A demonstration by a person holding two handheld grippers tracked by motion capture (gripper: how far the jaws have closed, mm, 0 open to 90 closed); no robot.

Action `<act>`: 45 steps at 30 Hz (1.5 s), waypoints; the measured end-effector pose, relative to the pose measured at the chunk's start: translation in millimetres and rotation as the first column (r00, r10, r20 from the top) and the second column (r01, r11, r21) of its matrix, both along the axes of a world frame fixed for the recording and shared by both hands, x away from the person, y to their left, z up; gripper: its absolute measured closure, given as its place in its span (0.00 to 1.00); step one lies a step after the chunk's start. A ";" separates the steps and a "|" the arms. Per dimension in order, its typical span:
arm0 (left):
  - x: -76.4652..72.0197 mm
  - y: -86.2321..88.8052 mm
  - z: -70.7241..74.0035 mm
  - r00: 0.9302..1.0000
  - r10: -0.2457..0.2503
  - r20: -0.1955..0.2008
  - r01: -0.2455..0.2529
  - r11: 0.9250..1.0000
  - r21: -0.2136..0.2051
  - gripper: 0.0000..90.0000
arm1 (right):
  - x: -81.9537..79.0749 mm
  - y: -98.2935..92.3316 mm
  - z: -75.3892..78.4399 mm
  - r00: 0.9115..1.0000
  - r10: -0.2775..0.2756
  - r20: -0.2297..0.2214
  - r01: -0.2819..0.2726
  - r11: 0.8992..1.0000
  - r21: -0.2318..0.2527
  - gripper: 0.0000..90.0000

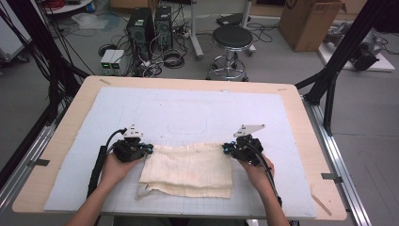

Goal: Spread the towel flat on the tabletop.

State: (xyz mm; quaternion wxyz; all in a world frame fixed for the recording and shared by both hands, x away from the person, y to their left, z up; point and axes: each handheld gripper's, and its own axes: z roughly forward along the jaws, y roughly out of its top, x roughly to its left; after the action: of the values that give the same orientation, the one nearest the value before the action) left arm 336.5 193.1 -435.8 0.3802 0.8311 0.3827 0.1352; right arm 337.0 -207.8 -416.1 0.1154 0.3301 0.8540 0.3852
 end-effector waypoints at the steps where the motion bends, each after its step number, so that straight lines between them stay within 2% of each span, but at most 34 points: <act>1: 0.7 0.2 1.2 1.000 -0.002 0.004 0.002 1.000 -0.001 0.97 | 0.6 0.3 0.9 1.000 -0.005 -0.004 0.005 1.000 0.003 0.94; 3: 2.2 -0.9 4.4 1.000 0.008 0.024 -0.008 1.000 -0.001 0.97 | 2.9 1.0 2.4 1.000 -0.003 0.001 0.003 1.000 0.001 0.94; 6: 5.5 0.9 10.0 0.998 0.039 0.055 -0.038 0.999 -0.025 0.97 | 7.5 1.3 6.8 1.000 -0.013 0.013 0.013 1.000 0.002 0.94; 7: 7.2 2.3 11.2 0.997 0.055 0.062 -0.052 0.998 -0.040 0.97 | 9.8 1.2 8.8 1.000 -0.015 0.016 0.014 1.000 0.007 0.94; 9: 13.0 5.0 13.8 0.995 0.074 0.063 -0.071 0.997 -0.039 0.97 | 14.6 2.1 12.7 1.000 -0.018 0.021 0.018 1.000 0.008 0.94; 12: 23.2 6.0 19.7 0.987 0.133 0.085 -0.126 0.988 -0.092 0.97 | 26.1 5.6 20.4 0.999 -0.027 0.030 0.027 1.000 0.003 0.94; 14: 32.7 4.2 22.8 0.981 0.167 0.094 -0.157 0.982 -0.107 0.97 | 35.2 7.5 24.5 0.998 -0.042 0.037 0.042 0.999 0.000 0.94; 20: 63.7 -4.2 27.2 0.968 0.219 0.123 -0.209 0.974 -0.090 0.97 | 69.0 6.8 25.2 0.994 -0.105 0.033 0.105 0.994 0.011 0.94; 23: 76.9 -8.2 29.2 0.965 0.232 0.125 -0.224 0.972 -0.074 0.97 | 83.6 8.7 24.4 0.990 -0.135 0.034 0.135 0.991 0.001 0.94; 24: 80.6 -9.0 30.1 0.961 0.241 0.136 -0.233 0.969 -0.078 0.97 | 86.9 9.5 23.8 0.988 -0.146 0.048 0.146 0.989 0.002 0.94; 25: 85.0 -9.4 31.3 0.960 0.250 0.129 -0.241 0.967 -0.085 0.97 | 91.1 9.8 23.6 0.987 -0.154 0.044 0.154 0.988 0.000 0.94; 28: 98.2 -13.3 32.8 0.959 0.254 0.125 -0.246 0.966 -0.076 0.97 | 101.9 10.3 21.5 0.981 -0.187 0.050 0.188 0.982 -0.010 0.94; 29: 101.8 -15.1 32.9 0.959 0.253 0.128 -0.246 0.967 -0.064 0.97 | 104.9 10.1 20.4 0.978 -0.202 0.061 0.203 0.979 -0.014 0.90; 30: 104.9 -16.6 32.5 0.958 0.256 0.126 -0.252 0.967 -0.049 0.93 | 107.0 10.3 19.8 0.967 -0.241 0.078 0.244 0.970 -0.024 0.77; 31: 107.3 -17.1 31.8 0.955 0.270 0.121 -0.267 0.963 -0.039 0.83 | 109.1 8.9 18.8 0.955 -0.284 0.091 0.288 0.957 -0.030 0.72; 32: 108.2 -15.5 31.2 0.954 0.275 0.118 -0.273 0.961 -0.038 0.75 | 110.8 5.3 17.7 0.952 -0.296 0.071 0.297 0.955 -0.007 0.72; 33: 108.4 -13.6 30.5 0.953 0.281 0.109 -0.277 0.959 -0.053 0.73 | 111.1 2.4 16.9 0.953 -0.300 0.053 0.300 0.954 0.013 0.70; 35: 107.3 -9.2 30.8 0.959 0.267 0.097 -0.263 0.964 -0.045 0.70 | 109.3 -0.9 16.7 0.958 -0.285 0.035 0.285 0.959 -0.002 0.68; 36: 105.9 -8.1 30.8 0.959 0.266 0.096 -0.263 0.964 -0.049 0.68 | 108.3 -2.6 16.5 0.964 -0.265 0.033 0.266 0.964 -0.007 0.66; 37: 103.8 -6.1 31.6 0.961 0.262 0.093 -0.257 0.965 -0.056 0.68 | 105.8 -3.2 17.3 0.966 -0.257 0.014 0.257 0.966 -0.004 0.66; 40: 94.5 -2.8 32.8 0.966 0.241 0.097 -0.231 0.968 -0.100 0.68 | 96.8 -5.7 20.1 0.973 -0.228 0.018 0.228 0.974 0.014 0.64; 42: 86.6 -2.6 32.6 0.971 0.217 0.101 -0.207 0.973 -0.100 0.67 | 90.2 -6.1 20.9 0.979 -0.206 0.008 0.206 0.978 0.029 0.63; 44: 77.6 -2.0 31.3 0.974 0.200 0.108 -0.188 0.976 -0.109 0.66 | 82.4 -5.5 20.4 0.983 -0.184 0.017 0.184 0.982 0.033 0.64; 45: 73.4 -1.7 30.7 0.976 0.188 0.105 -0.177 0.978 -0.108 0.66 | 79.9 -5.5 20.0 0.985 -0.170 -0.001 0.170 0.985 0.038 0.63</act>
State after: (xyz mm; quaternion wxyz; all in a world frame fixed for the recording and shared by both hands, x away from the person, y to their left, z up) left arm 409.9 191.3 -405.1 0.4279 0.7635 0.4412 0.1981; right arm 417.0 -213.3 -396.1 0.1427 0.4033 0.8152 0.3903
